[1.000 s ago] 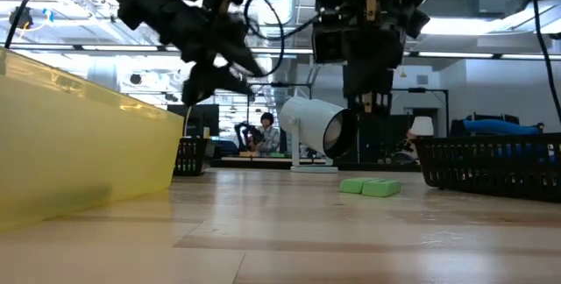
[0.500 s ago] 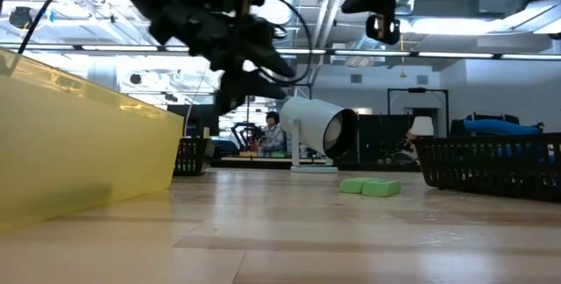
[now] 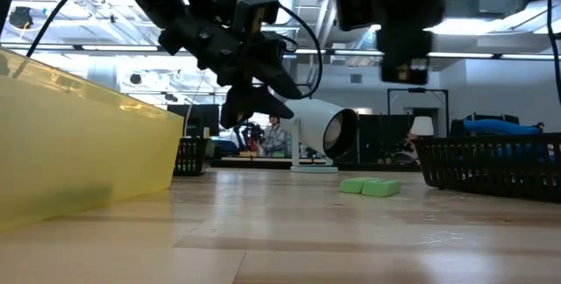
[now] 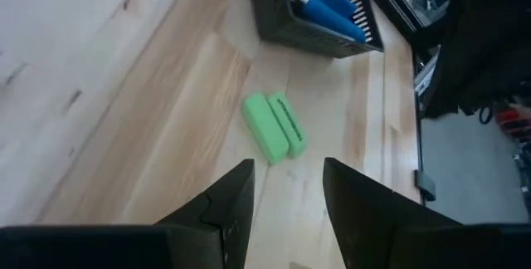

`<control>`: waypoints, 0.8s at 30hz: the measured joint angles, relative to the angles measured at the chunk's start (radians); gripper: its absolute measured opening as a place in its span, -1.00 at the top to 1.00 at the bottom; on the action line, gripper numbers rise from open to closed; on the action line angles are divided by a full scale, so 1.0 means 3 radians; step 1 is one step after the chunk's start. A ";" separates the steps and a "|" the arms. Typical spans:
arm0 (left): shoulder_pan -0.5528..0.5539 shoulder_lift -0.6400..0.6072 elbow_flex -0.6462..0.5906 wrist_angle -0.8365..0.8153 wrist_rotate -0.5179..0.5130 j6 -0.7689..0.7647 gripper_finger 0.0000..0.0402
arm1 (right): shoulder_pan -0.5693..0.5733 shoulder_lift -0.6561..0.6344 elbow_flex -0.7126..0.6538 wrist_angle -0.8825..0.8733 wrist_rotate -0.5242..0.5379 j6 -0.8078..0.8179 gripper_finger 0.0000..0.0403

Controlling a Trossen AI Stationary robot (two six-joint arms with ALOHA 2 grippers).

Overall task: Pick & Place School Supplies
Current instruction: Move the bottom black bin to the top right of the table

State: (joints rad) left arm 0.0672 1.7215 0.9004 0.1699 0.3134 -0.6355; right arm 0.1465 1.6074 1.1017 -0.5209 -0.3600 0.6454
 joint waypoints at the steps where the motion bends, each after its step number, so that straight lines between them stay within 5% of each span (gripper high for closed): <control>1: 0.0009 0.0000 0.0001 0.0002 0.0000 0.0013 0.30 | -0.0007 0.0036 0.0010 0.0098 -0.0019 0.0009 1.00; 16: 0.0079 0.0000 0.0001 -0.0069 0.0060 0.0168 0.30 | 0.0154 0.0743 0.0002 0.0457 0.0140 0.0360 1.00; 24: 0.0081 0.0000 0.0001 -0.0070 0.0148 0.0221 0.30 | 0.0208 0.0731 -0.0192 0.0593 0.0315 0.0672 1.00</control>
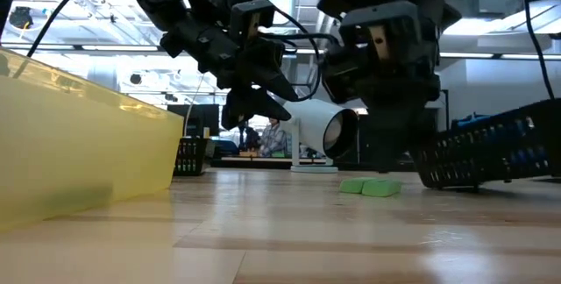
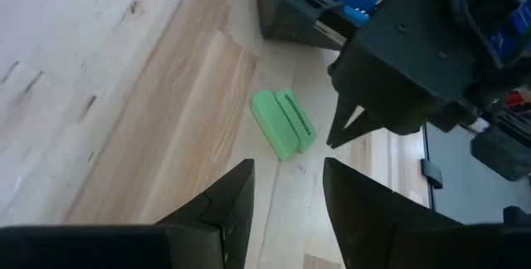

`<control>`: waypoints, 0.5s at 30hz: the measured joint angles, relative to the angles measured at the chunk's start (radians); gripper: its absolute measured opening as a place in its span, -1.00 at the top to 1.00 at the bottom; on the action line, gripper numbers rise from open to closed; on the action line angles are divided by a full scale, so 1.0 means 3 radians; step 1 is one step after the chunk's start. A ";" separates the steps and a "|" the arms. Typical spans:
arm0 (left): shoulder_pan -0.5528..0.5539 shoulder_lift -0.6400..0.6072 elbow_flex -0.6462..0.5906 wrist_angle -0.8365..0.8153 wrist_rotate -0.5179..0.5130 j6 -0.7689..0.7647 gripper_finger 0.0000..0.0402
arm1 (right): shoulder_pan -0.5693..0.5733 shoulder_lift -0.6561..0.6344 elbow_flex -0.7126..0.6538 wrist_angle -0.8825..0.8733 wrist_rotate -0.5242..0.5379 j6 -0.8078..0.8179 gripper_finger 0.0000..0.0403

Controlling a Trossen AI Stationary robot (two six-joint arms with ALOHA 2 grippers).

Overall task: Pick & Place School Supplies
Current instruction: Move the bottom black bin to the top right of the table

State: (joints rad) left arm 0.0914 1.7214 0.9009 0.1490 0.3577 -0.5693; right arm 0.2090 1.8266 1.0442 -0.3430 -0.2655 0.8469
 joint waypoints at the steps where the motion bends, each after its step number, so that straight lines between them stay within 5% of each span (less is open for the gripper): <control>1: 0.0000 0.0000 0.0000 0.0000 0.0001 0.0013 0.30 | -0.0003 -0.0006 -0.0009 0.0022 0.0004 0.0024 1.00; 15: -0.0001 -0.0001 0.0000 0.0005 0.0020 0.0025 0.30 | -0.0165 -0.0580 -0.0030 -0.0098 0.0046 0.0049 1.00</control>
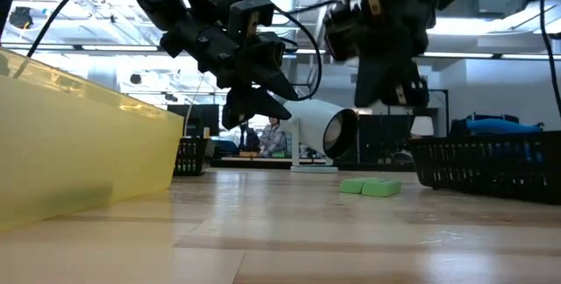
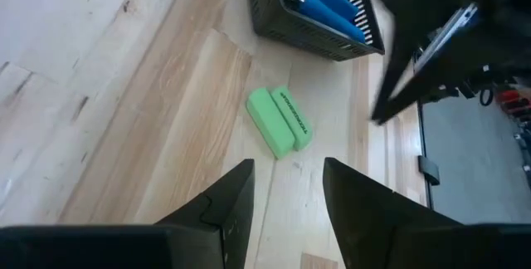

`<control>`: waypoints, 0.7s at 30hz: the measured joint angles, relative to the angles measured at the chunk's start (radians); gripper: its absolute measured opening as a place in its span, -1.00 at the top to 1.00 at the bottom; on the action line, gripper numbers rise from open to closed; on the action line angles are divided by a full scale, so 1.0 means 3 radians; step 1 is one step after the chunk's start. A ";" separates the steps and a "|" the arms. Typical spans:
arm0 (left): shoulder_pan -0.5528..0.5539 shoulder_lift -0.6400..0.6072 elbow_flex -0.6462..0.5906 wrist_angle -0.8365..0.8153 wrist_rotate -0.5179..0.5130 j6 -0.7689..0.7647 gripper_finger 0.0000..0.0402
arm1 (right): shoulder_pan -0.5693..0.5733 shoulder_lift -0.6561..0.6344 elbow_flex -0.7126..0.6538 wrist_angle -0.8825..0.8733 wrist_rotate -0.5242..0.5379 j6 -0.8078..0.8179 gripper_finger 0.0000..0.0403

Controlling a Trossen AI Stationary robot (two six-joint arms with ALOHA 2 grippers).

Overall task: Pick & Place School Supplies
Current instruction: Move the bottom black bin to the top right of the table

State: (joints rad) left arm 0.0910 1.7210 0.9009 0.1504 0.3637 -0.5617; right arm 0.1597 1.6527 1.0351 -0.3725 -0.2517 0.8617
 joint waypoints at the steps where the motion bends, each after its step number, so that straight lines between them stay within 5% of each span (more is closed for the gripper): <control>1: 0.0000 0.0000 0.0000 0.0004 0.0000 0.0000 0.30 | 0.0000 -0.0048 0.0003 -0.0003 -0.0001 0.0028 1.00; 6: 0.0001 0.0000 0.0000 0.0002 -0.0003 -0.0002 0.30 | 0.0283 -0.0268 0.0003 -0.0139 0.0095 0.0385 1.00; 12: 0.0011 0.0000 0.0000 0.0002 -0.0004 0.0037 0.30 | 0.1071 -0.0499 0.0004 -0.0143 0.0598 0.1325 1.00; 21: 0.0072 -0.0001 0.0000 0.0000 0.0012 0.0124 0.30 | 0.1730 -0.0159 -0.0173 -0.0315 0.0843 0.2673 1.00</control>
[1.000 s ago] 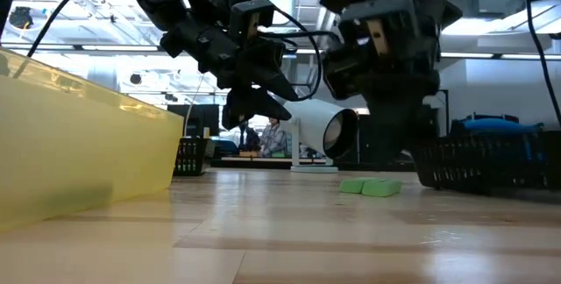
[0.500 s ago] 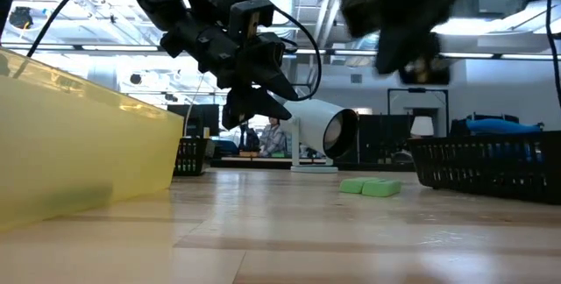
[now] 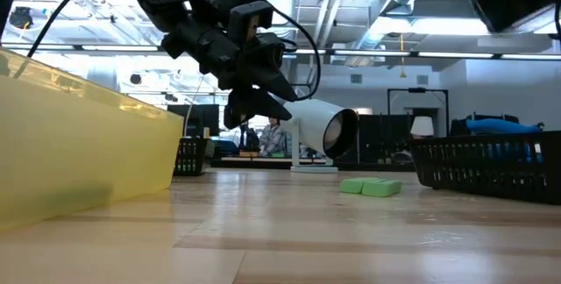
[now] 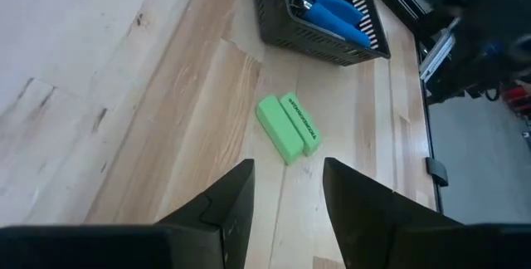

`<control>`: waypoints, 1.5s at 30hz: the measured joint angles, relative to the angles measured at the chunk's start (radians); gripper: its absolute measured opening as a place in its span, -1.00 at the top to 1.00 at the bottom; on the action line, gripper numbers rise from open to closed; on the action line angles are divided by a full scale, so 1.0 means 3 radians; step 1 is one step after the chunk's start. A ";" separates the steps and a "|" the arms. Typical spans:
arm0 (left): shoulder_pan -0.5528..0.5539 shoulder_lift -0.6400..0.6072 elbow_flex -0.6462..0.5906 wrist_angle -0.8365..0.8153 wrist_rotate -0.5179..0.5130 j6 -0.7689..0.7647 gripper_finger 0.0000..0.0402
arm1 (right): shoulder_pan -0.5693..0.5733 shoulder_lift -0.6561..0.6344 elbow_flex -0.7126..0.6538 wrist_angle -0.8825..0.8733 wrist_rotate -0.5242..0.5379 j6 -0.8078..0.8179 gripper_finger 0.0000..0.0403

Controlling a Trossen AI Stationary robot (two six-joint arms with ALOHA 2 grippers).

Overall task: Pick & Place School Supplies
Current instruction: Move the bottom black bin to the top right of the table, then put the green eraser into the left black bin

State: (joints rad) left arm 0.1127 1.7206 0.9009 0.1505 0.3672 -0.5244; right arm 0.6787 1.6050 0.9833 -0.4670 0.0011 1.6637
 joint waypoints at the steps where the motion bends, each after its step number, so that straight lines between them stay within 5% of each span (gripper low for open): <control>1: 0.0001 -0.0001 0.0000 0.0000 0.0001 -0.0021 0.30 | 0.0023 0.0033 -0.0062 0.0039 0.0002 0.0130 1.00; 8: 0.0000 -0.0001 0.0000 -0.0005 0.0152 -0.0028 0.30 | 0.0067 -0.0048 -0.0555 0.0180 0.0230 0.0751 1.00; 15: 0.0025 -0.0001 0.0000 -0.0004 0.0200 -0.0031 0.30 | -0.0195 -0.0496 -0.1005 0.0107 0.0443 0.0726 1.00; 27: 0.0028 -0.0001 0.0000 -0.0003 0.0201 -0.0109 0.30 | -0.1385 -0.1349 -0.1619 0.0013 0.0616 -0.0363 1.00; 38: 0.0028 -0.0001 0.0000 -0.0003 0.0186 -0.0114 0.30 | -0.2541 -0.1546 -0.1686 0.0391 0.0513 -0.1501 1.00; 45: 0.0028 -0.0001 0.0000 -0.0002 0.0173 -0.0137 0.30 | -0.2079 -0.1752 -0.1685 0.0820 0.0353 -0.1240 1.00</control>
State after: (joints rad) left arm 0.1211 1.7203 0.9009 0.1500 0.4191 -0.5655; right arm 0.0551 1.0795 0.4777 -0.2212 0.1069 1.2917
